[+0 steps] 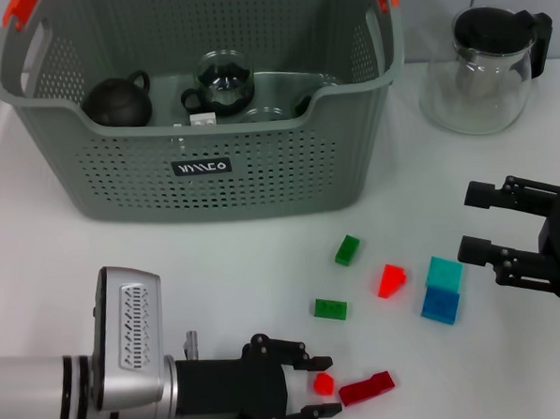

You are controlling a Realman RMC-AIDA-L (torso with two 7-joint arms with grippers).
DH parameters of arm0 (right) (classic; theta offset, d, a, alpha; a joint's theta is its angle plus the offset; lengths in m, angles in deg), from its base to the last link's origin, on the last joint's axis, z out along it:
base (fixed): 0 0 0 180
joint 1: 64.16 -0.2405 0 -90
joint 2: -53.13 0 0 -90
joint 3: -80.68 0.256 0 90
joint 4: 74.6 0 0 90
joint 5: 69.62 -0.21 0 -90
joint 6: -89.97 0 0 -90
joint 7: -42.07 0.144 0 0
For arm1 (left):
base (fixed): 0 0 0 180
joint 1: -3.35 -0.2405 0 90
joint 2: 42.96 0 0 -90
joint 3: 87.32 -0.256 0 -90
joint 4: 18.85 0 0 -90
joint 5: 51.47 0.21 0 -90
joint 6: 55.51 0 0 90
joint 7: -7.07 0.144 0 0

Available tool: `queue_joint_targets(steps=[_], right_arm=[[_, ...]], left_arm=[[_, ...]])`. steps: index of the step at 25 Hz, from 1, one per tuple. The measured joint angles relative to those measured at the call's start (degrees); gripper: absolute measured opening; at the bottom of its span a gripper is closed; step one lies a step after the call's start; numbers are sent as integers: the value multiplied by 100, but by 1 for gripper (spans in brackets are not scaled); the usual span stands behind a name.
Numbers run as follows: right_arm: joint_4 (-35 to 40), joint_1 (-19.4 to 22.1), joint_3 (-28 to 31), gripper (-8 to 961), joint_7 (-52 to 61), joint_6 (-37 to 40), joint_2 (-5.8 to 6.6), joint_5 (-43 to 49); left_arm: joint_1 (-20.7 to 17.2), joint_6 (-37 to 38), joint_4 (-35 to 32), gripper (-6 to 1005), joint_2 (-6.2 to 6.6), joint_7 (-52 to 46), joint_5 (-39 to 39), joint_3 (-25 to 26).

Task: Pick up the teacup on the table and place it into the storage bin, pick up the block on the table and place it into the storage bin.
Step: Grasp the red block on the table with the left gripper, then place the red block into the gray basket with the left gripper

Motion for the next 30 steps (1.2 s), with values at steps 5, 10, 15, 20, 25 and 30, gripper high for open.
queue_joint_targets(steps=[5, 10, 15, 20, 25, 30], right_arm=[[0, 7, 0, 744, 0, -13, -6, 0], [0, 7, 0, 745, 0, -16, -9, 0], [0, 7, 0, 745, 0, -20, -9, 0], [0, 7, 0, 746, 0, -9, -9, 0], [-4, 7, 1, 745, 0, 3, -9, 0], [-8, 7, 10, 745, 0, 9, 0, 0]], left_arm=[[6, -44, -42, 444, -10, -2, 0, 0], [18, -57, -44, 408, -16, -3, -5, 0], [24, -108, -50, 359, -23, 0, -2, 0], [42, -136, -97, 284, -19, -173, -25, 19], [41, 22, -348, 208, -8, -827, 4, 11], [-268, 1125, -1214, 189, 18, -1402, -55, 353]])
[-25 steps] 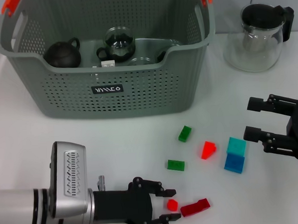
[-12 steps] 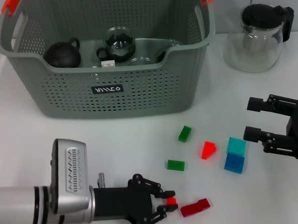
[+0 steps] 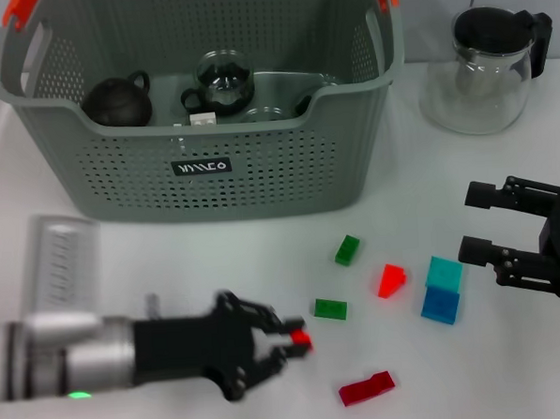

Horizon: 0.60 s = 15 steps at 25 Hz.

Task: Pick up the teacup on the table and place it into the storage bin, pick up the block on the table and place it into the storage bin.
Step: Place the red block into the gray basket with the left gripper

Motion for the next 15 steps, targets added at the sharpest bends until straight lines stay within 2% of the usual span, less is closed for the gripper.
queue_joint_targets(steps=[2, 4, 7, 10, 11, 15], right_arm=[[-1, 0, 2, 745, 0, 2, 0, 0], [-1, 0, 11, 745, 0, 3, 0, 0], [-1, 0, 19, 745, 0, 4, 0, 0], [-1, -6, 19, 745, 0, 7, -3, 0], [-1, -10, 19, 745, 0, 8, -6, 0], [-1, -31, 18, 745, 0, 8, -16, 0]], left_arm=[[-99, 606, -415, 187, 14, -203, -44, 390], [-136, 1249, -739, 193, 80, -436, -189, 865], [-5, 2018, -1008, 203, 283, -1156, -653, 1546], [275, 2141, -1150, 212, 523, -2262, -1192, 2017], [470, 2046, -1181, 215, 653, -2802, -1452, 2156], [1035, 1440, -1218, 227, 926, -3778, -1775, 2243]])
